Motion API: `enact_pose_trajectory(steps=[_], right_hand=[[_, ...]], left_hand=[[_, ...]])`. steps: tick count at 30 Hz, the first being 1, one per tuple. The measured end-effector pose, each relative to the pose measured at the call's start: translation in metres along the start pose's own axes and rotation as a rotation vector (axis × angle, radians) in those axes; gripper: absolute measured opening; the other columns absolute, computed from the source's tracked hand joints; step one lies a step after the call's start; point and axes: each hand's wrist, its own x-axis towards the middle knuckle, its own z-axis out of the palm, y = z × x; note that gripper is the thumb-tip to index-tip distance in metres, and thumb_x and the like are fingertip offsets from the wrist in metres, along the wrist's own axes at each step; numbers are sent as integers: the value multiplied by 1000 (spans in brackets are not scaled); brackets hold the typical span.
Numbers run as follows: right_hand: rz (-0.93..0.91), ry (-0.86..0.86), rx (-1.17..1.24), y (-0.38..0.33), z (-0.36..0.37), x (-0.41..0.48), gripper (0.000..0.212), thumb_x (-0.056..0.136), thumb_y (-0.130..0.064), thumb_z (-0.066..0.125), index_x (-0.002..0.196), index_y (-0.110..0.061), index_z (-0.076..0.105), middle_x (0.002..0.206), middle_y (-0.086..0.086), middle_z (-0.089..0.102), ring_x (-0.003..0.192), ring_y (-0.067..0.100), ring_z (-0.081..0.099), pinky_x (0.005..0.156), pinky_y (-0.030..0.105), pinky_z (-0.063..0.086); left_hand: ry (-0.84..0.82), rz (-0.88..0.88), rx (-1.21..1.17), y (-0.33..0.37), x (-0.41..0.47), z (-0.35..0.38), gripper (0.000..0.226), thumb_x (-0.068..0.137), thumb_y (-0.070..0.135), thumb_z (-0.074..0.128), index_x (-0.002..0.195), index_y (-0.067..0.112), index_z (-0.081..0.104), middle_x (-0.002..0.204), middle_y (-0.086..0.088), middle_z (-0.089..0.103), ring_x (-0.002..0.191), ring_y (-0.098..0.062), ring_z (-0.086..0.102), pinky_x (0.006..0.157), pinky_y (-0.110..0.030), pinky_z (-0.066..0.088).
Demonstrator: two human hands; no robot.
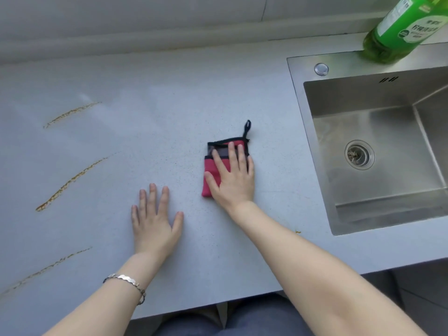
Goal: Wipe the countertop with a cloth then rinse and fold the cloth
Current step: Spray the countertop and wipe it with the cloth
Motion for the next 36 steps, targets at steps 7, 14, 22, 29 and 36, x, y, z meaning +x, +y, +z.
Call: enact_pose_trajectory(steps=[7,14,22,29,36], right_hand=[[-358,-36,-69,49,16,-119,45,87,-34,40,131,-23,42,140,6,48,136,20,25,111,37,16],[164,48,-64,140,-31,-27,64,85,-43,12,140,-17,30,153,10,22,143,23,10,114,37,4],[-182,22,-79,79,10,-125,47,89,-33,36,134,-22,37,144,4,35,143,13,1,112,36,10],[-43,2,-57,121,-28,-28,52,88,-36,25,138,-24,34,149,7,32,141,16,14,112,29,1],[-274,12,-8,76,-5,-60,47,84,-20,39,131,-16,44,142,12,43,134,30,35,111,40,21]], left_hand=[[124,-32,5,1,-1,17,72,80,50,14,145,19,19,156,-7,10,143,-24,1,113,-39,-6],[233,-35,23,0,1,28,64,82,42,27,138,14,35,150,-13,30,138,-30,21,111,-46,8],[233,-38,22,1,1,31,65,82,43,25,139,14,33,151,-12,26,140,-31,20,112,-50,9],[237,-39,23,2,2,29,64,82,42,27,139,14,34,151,-13,28,139,-30,20,112,-41,3],[238,-31,22,1,0,30,66,82,43,24,141,16,31,152,-11,25,141,-29,17,113,-43,3]])
